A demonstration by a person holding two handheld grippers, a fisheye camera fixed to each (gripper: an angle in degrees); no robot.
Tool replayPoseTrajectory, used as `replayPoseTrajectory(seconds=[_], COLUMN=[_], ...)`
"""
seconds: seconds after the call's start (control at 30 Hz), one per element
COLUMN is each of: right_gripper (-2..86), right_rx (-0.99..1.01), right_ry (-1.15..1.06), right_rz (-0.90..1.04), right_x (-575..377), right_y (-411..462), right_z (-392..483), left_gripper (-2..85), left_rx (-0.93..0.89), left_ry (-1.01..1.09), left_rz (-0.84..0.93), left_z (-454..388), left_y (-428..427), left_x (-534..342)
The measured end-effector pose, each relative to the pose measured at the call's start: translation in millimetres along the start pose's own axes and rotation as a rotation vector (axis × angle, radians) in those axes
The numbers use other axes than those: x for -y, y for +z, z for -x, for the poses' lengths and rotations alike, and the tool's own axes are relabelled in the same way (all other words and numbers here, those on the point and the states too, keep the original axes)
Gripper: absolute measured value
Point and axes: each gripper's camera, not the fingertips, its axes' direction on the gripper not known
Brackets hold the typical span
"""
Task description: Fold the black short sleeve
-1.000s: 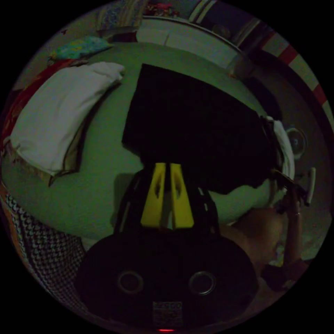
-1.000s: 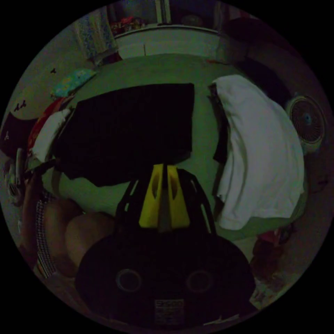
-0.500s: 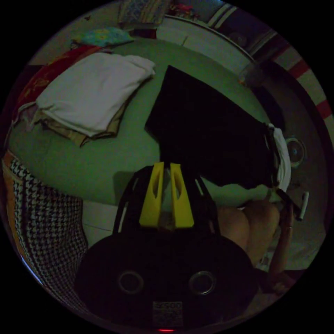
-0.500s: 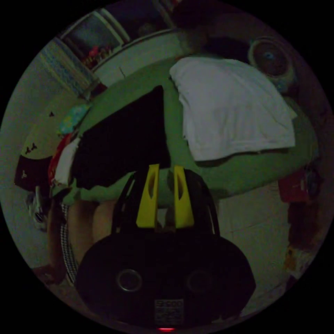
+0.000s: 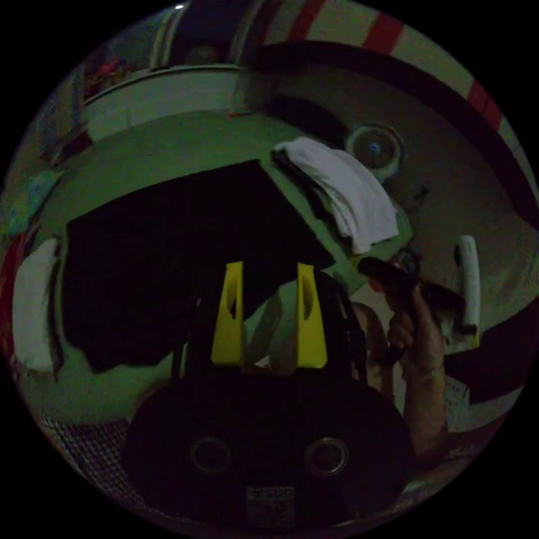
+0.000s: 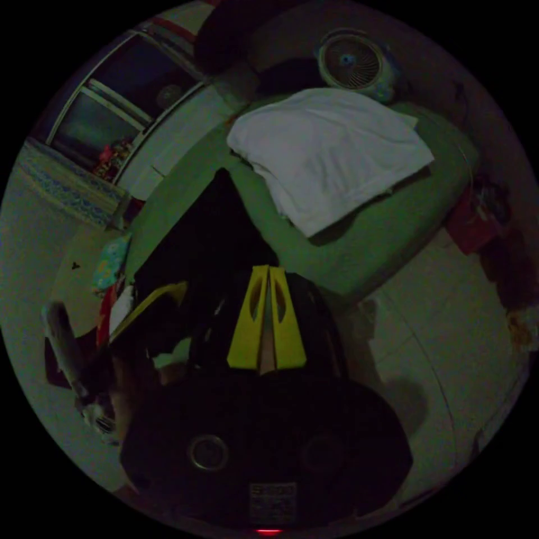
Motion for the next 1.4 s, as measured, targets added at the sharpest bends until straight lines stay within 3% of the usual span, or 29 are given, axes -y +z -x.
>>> replayPoseTrajectory(seconds=[0.13,0.3,0.6,0.8,0.97,1.17,1.33,1.4], right_gripper=[-0.9,-0.9,-0.9,0.4,11.5,15.6,16.1,16.0], right_rx=[-0.132,-0.138,-0.177,-0.024,0.209,0.286,0.472,0.456], right_ry=[-0.006,0.006,-0.139,-0.289,-0.403,-0.326,-0.155,-0.139], right_rz=[-0.031,-0.052,-0.045,-0.035,0.157,0.421,0.466,0.472], right_x=[7,25,62,115,200,270,310,322], right_y=[-24,-54,-68,-64,-30,51,100,115], right_z=[-20,-40,-18,15,58,103,128,142], left_gripper=[17.5,18.9,10.8,4.9,4.6,4.5,4.5,4.4], left_rx=[0.011,0.056,0.092,0.084,0.031,-0.028,-0.081,-0.091], left_ry=[0.067,0.077,0.023,0.010,-0.022,-0.061,-0.069,-0.067], left_rz=[0.038,0.105,0.216,0.154,0.095,0.064,0.054,0.047], left_z=[-60,-98,-114,-103,-82,-51,-25,-16], left_y=[50,93,123,94,67,44,29,23], left_x=[35,58,85,95,94,92,87,84])
